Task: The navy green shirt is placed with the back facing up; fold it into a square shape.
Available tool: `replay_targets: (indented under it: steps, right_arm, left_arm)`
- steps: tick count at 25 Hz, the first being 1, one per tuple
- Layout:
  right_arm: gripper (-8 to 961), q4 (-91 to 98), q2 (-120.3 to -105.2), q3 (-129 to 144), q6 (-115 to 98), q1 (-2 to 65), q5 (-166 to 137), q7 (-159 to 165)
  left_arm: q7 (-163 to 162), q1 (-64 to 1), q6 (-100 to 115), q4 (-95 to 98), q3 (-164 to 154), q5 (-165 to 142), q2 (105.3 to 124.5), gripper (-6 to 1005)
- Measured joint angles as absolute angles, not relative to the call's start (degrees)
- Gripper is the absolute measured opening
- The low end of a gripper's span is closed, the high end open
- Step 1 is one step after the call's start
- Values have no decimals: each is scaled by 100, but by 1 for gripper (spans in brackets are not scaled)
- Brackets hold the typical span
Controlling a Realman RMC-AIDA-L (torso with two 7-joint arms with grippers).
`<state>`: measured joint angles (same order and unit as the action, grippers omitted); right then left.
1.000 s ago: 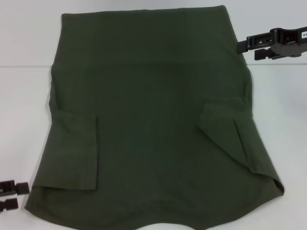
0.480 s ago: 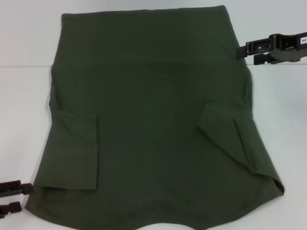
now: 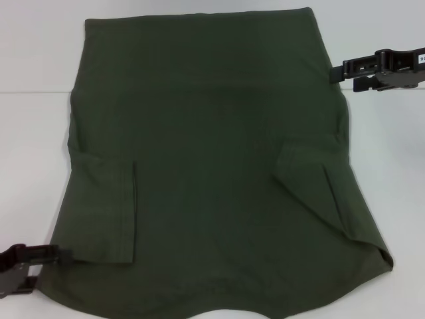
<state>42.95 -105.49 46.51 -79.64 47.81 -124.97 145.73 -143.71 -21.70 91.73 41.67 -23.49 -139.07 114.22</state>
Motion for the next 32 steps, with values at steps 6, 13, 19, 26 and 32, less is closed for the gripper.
replay_targets:
  steps: [6,13,19,26,32]
  right_arm:
    - [791,4305,-10546,4624,-7983,4742,-12497,14572]
    - [787,4310,-10484,4653,-8218,4674,-12498,14479]
    - [783,4317,-10372,4631,-8970,4507,-12956,14280]
    - [779,4425,-10280,4605,-9646,4087,-13880,14191]
    - [776,4407,-10471,4643,-9813,3816,-13997,13670]
  left_arm:
    - [-14259,-2238,9272,4513,-2344,-13891,11555,658]
    - [-14212,-2240,9396,4588,-2348,-13874,11546,436]
    - [-13766,-2242,9691,4415,-2260,-13497,11469,256]
    - [-13705,-2301,9563,4304,-2258,-13310,11413,16]
    - [-13698,-2446,9486,4289,-2257,-13306,11435,16]
